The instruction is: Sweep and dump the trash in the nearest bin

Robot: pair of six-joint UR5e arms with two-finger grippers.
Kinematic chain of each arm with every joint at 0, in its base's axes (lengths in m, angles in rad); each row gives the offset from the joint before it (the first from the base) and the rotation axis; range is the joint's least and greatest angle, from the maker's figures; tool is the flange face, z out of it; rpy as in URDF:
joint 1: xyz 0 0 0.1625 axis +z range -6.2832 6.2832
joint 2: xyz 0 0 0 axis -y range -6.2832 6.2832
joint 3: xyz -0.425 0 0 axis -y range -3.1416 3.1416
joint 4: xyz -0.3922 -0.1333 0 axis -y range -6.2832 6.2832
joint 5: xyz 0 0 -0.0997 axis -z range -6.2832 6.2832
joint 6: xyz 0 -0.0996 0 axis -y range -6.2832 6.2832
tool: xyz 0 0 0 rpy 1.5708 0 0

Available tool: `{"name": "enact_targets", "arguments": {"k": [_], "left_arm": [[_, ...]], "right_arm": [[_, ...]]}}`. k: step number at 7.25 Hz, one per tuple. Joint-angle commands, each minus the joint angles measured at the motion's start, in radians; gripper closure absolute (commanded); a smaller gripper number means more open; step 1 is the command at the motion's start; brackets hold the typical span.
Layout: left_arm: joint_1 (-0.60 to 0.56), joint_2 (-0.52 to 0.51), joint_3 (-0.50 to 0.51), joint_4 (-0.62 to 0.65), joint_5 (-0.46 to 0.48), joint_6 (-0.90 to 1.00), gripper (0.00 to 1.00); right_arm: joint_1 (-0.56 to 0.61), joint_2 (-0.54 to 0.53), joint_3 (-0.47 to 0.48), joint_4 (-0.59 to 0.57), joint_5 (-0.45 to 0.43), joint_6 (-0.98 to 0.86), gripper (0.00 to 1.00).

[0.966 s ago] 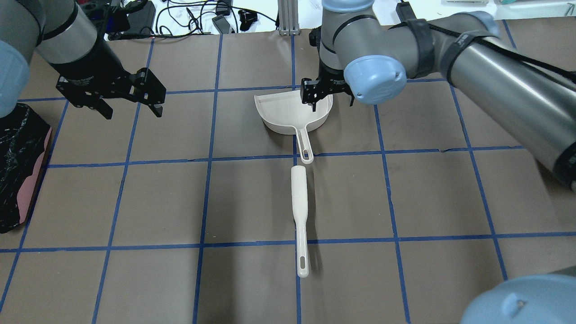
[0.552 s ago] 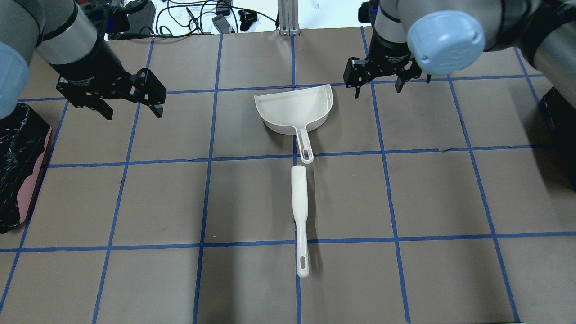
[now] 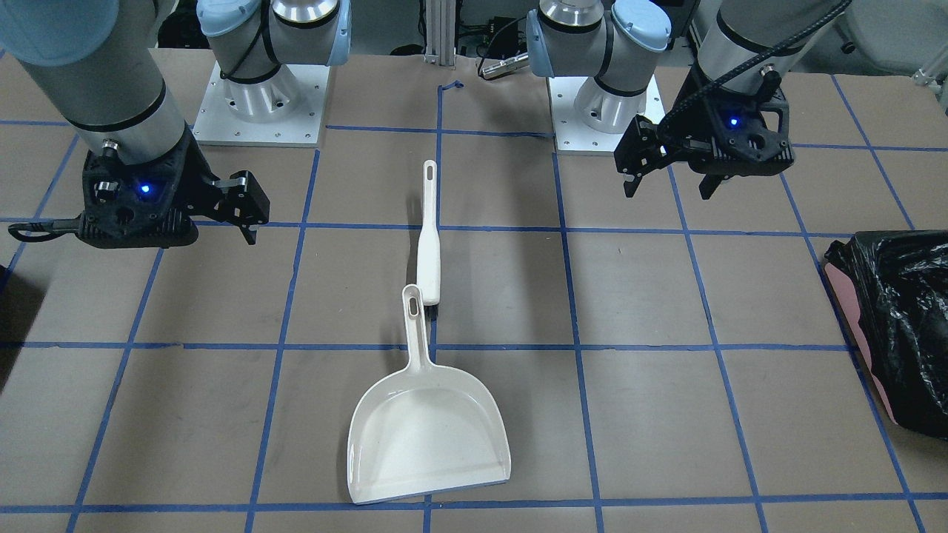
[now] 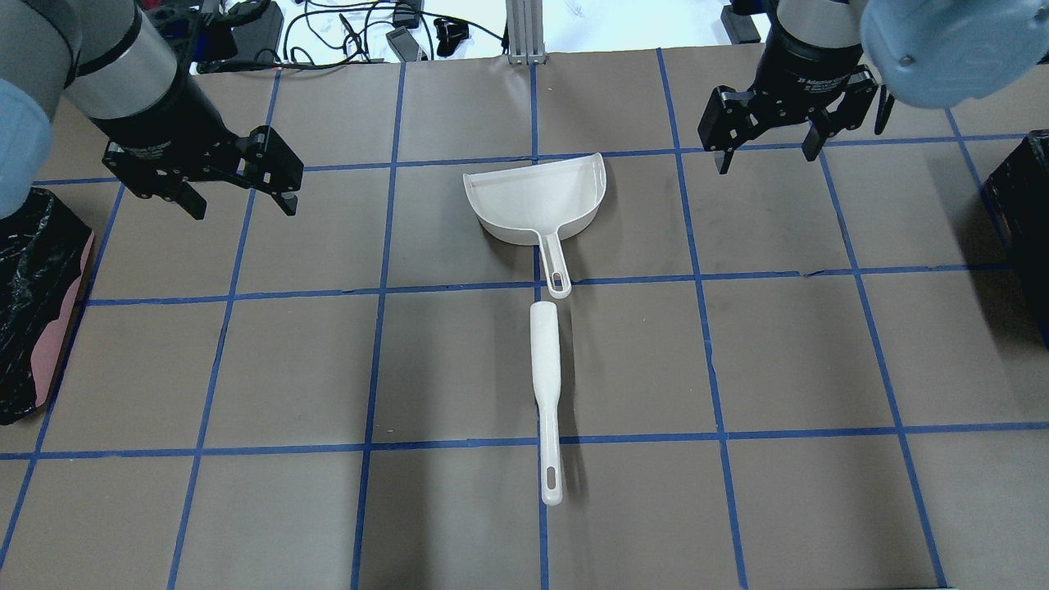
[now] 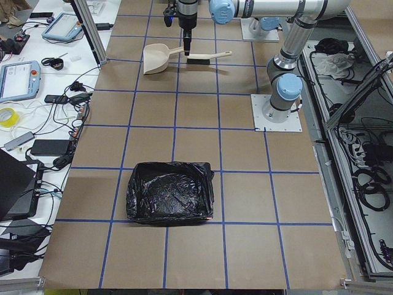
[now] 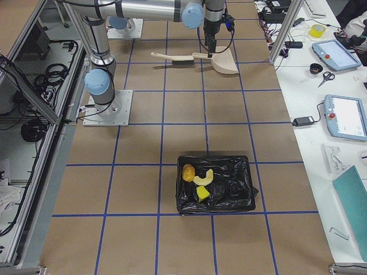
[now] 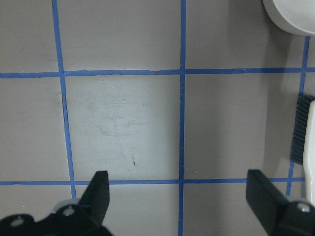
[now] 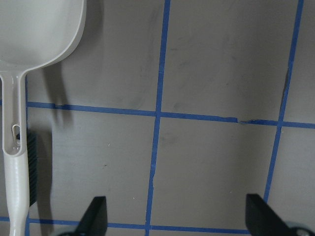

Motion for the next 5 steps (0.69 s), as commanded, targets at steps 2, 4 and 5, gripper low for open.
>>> {"name": "enact_targets", "arguments": {"k": [2, 4, 5], "left_arm": [[-0.002, 0.005, 0.001, -0.001, 0.001, 0.000, 0.00], [-0.002, 0.006, -0.001, -0.001, -0.004, 0.000, 0.00], [-0.002, 0.006, -0.001, 0.001, -0.002, 0.000, 0.00]], "right_arm": [[0.001, -0.044, 0.014, 0.016, 0.026, -0.001, 0.00], [0.003, -0.043, 0.020, 0.018, 0.031, -0.004, 0.00], [0.003, -0.043, 0.020, 0.018, 0.032, -0.004, 0.00]]}}
